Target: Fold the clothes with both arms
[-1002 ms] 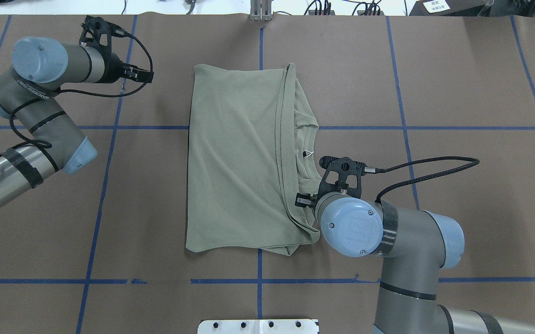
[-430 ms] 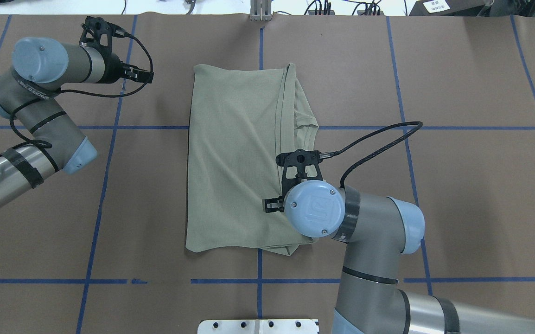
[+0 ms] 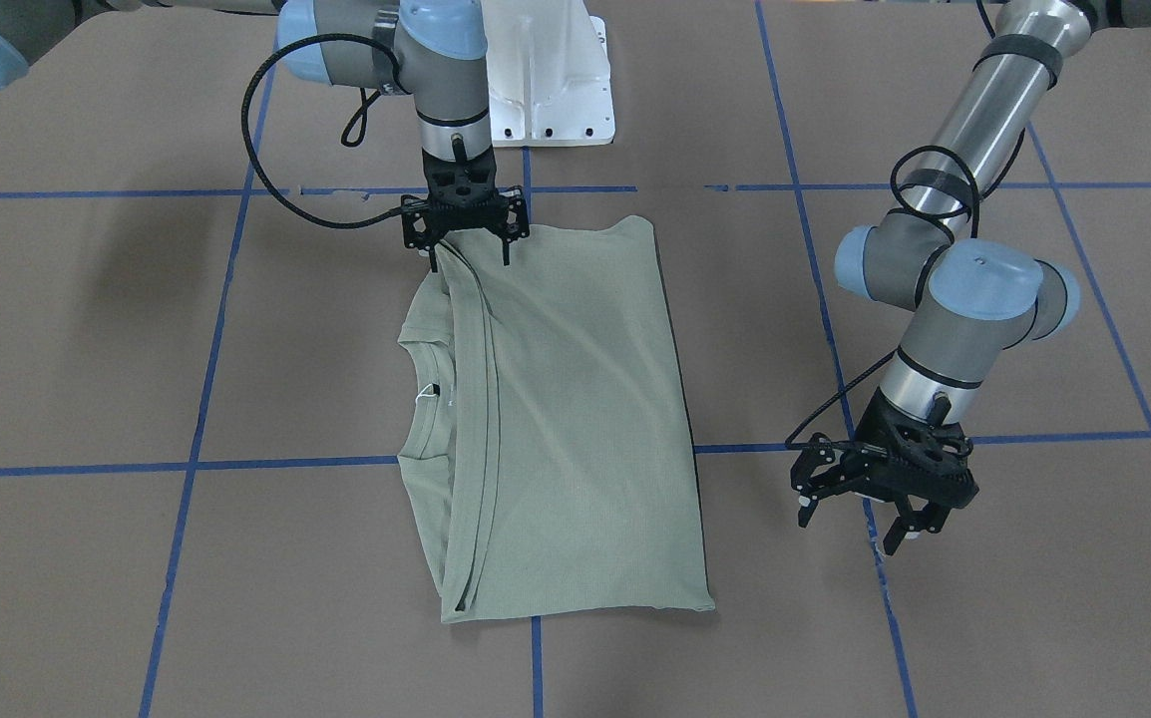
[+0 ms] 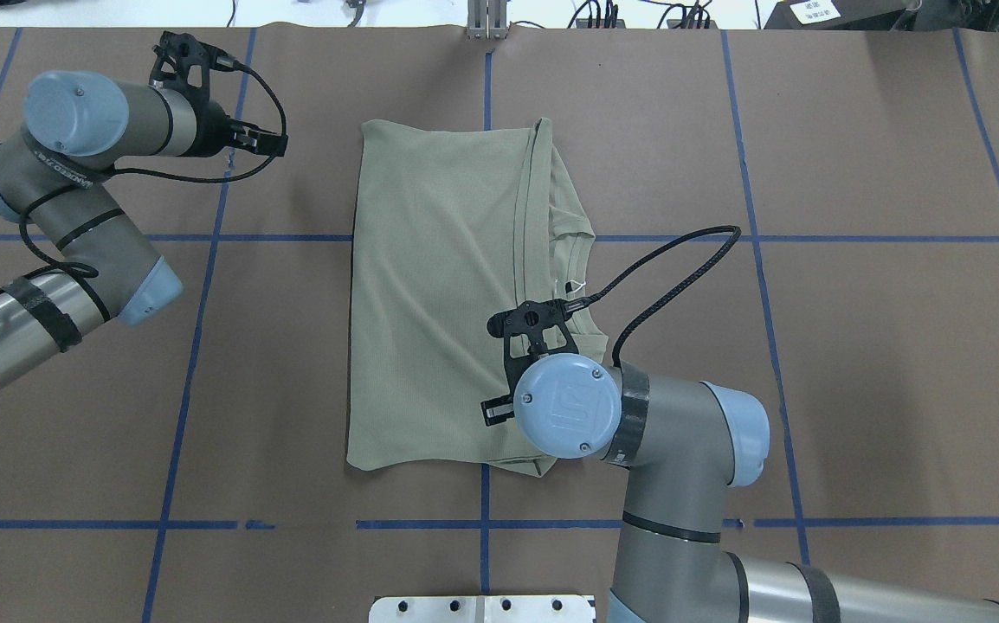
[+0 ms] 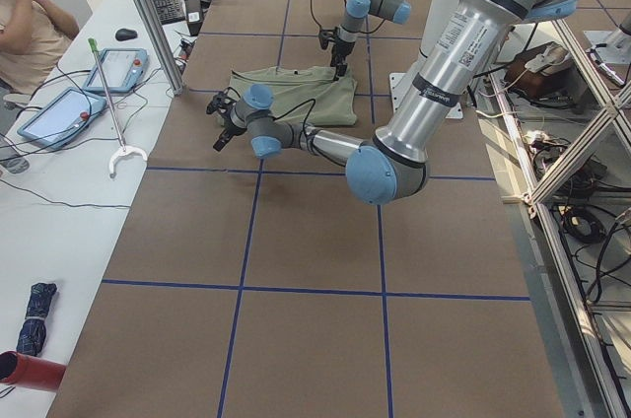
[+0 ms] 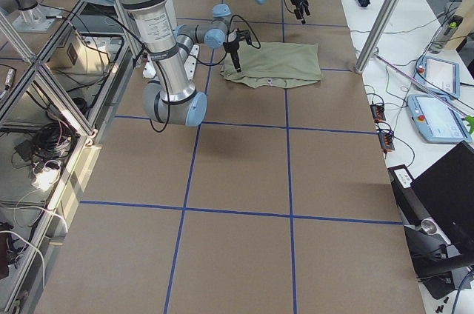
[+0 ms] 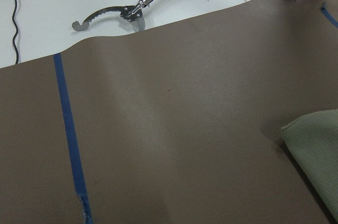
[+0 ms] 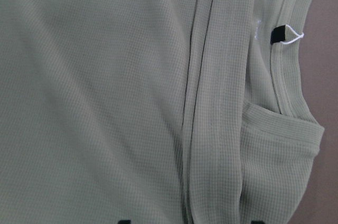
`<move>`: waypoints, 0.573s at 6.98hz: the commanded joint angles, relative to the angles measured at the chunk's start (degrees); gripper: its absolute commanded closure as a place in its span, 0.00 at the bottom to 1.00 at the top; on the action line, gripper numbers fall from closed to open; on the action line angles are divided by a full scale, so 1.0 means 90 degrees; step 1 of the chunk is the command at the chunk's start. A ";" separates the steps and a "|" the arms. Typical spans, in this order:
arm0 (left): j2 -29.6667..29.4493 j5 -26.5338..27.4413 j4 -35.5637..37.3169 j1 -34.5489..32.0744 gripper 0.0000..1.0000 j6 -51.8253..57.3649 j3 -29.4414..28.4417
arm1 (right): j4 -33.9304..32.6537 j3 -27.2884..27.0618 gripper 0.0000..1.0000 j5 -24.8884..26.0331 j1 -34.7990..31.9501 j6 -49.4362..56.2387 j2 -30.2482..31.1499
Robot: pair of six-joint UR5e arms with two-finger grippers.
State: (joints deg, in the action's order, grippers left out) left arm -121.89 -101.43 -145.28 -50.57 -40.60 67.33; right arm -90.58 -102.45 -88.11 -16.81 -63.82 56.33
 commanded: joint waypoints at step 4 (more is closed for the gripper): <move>0.0008 0.0000 -0.0039 0.0043 0.00 0.0000 0.0000 | 0.0065 -0.0745 0.35 -0.0103 0.0110 0.0694 0.0674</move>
State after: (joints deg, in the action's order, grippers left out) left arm -121.83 -101.43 -145.62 -50.24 -40.60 67.32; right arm -90.02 -108.89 -89.12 -16.26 -58.02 61.91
